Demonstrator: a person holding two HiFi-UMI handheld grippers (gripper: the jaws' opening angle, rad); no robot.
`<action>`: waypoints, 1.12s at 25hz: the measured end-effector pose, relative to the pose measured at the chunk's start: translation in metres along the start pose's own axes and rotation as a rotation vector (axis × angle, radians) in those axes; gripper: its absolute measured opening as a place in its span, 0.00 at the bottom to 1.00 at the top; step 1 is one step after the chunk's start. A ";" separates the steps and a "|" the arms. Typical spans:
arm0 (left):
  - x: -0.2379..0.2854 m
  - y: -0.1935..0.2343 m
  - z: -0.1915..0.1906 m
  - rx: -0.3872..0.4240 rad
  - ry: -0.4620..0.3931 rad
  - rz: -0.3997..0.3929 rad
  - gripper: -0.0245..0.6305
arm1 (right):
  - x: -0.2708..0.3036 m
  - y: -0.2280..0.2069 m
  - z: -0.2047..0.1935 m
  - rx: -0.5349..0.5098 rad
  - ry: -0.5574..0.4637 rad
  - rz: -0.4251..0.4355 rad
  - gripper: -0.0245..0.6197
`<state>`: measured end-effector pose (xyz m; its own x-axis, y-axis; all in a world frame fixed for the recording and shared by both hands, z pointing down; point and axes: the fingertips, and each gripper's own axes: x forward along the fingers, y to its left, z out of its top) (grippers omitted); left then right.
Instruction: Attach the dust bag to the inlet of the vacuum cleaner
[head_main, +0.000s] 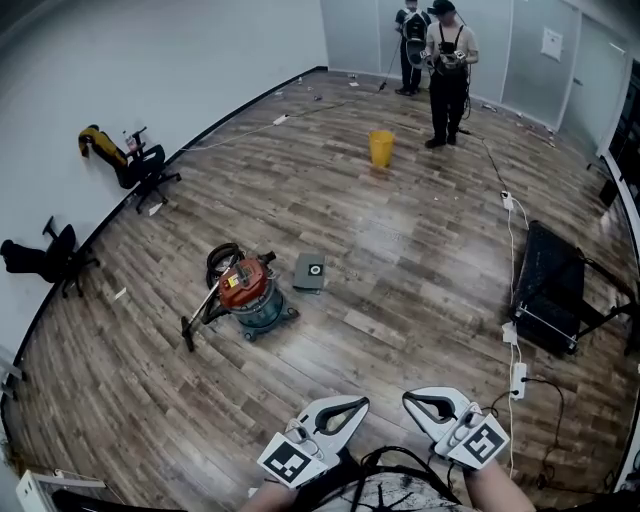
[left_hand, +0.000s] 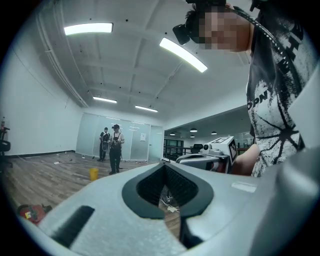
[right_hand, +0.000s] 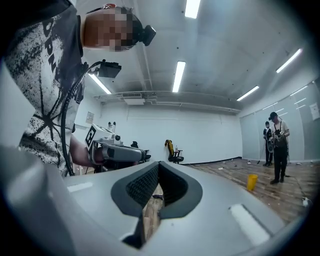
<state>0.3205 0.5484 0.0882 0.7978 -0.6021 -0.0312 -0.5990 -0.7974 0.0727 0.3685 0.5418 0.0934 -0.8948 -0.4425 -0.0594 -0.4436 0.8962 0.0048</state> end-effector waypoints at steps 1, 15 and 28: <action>0.002 0.012 0.004 0.001 -0.005 -0.007 0.04 | 0.010 -0.006 0.003 -0.006 -0.003 -0.004 0.05; 0.020 0.141 0.027 0.028 -0.028 -0.134 0.04 | 0.120 -0.076 0.015 -0.038 -0.006 -0.122 0.05; 0.037 0.199 0.009 0.016 -0.011 -0.188 0.04 | 0.152 -0.121 -0.001 -0.094 0.022 -0.210 0.05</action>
<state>0.2297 0.3671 0.0923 0.8952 -0.4425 -0.0532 -0.4403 -0.8965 0.0482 0.2856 0.3663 0.0844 -0.7828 -0.6205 -0.0468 -0.6220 0.7781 0.0878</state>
